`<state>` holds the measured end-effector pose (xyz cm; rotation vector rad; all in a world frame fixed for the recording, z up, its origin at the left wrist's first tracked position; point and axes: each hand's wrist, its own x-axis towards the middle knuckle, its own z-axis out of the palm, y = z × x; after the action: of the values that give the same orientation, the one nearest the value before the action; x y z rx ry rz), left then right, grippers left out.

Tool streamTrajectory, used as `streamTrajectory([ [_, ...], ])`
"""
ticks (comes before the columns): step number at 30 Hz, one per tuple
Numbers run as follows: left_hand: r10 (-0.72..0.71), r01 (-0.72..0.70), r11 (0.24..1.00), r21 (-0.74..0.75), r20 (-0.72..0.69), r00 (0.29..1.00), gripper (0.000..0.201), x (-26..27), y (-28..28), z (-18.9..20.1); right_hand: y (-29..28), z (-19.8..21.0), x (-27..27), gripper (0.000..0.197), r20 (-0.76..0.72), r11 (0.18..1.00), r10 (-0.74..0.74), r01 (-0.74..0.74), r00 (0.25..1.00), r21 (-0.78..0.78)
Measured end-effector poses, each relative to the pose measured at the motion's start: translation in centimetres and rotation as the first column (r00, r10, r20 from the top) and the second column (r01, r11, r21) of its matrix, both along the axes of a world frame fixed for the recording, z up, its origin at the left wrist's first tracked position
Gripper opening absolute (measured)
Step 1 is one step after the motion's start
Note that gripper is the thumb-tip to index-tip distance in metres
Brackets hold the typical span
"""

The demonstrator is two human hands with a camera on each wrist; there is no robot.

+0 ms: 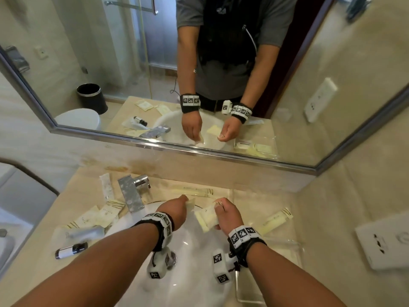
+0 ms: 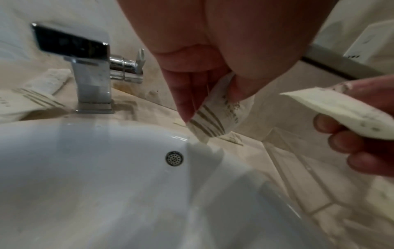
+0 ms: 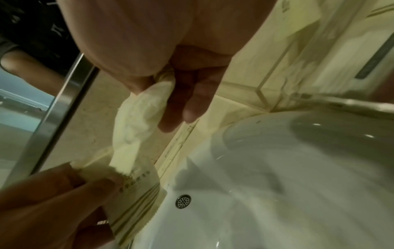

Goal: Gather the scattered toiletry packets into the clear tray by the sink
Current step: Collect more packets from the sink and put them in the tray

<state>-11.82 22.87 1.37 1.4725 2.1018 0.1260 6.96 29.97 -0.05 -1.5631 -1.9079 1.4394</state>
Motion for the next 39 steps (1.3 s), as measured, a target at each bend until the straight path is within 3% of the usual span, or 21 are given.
streamTrajectory([
  [8, -0.134, 0.13, 0.989, 0.063, 0.063, 0.989, 0.029, 6.2, -1.9, 2.6, -3.9, 1.3, 4.2, 0.011, -0.075, 0.99, -0.142, 0.141, 0.987, -0.023],
  [14, -0.167, 0.165, 0.985, 0.044, 0.053, 0.985, 0.035, 10.0, -2.3, 2.8, -5.5, 1.2, 8.7, 0.013, -0.083, 0.976, -0.21, 0.215, 0.974, 0.046],
  [22, -0.236, 0.231, 0.971, 0.064, 0.078, 0.969, 0.016, 14.7, -2.2, 2.4, -7.0, -0.7, 18.7, 0.028, 0.127, 0.922, -0.388, 0.384, 0.913, 0.054],
  [28, -0.306, 0.301, 0.952, 0.057, 0.118, 0.945, 0.023, 18.3, -1.7, 1.6, -6.2, -2.1, 24.5, 0.032, 0.228, 0.858, -0.512, 0.503, 0.828, 0.102],
  [36, -0.279, 0.279, 0.96, 0.011, 0.12, 0.953, 0.039, 20.7, -0.1, 0.4, -3.4, -3.0, 24.5, 0.031, 0.24, 0.857, -0.514, 0.501, 0.824, 0.115],
  [39, -0.224, 0.224, 0.975, 0.013, 0.128, 0.966, 0.034, 20.8, 0.6, -0.3, -2.4, -3.6, 24.1, 0.031, 0.249, 0.865, -0.501, 0.491, 0.829, 0.106],
])
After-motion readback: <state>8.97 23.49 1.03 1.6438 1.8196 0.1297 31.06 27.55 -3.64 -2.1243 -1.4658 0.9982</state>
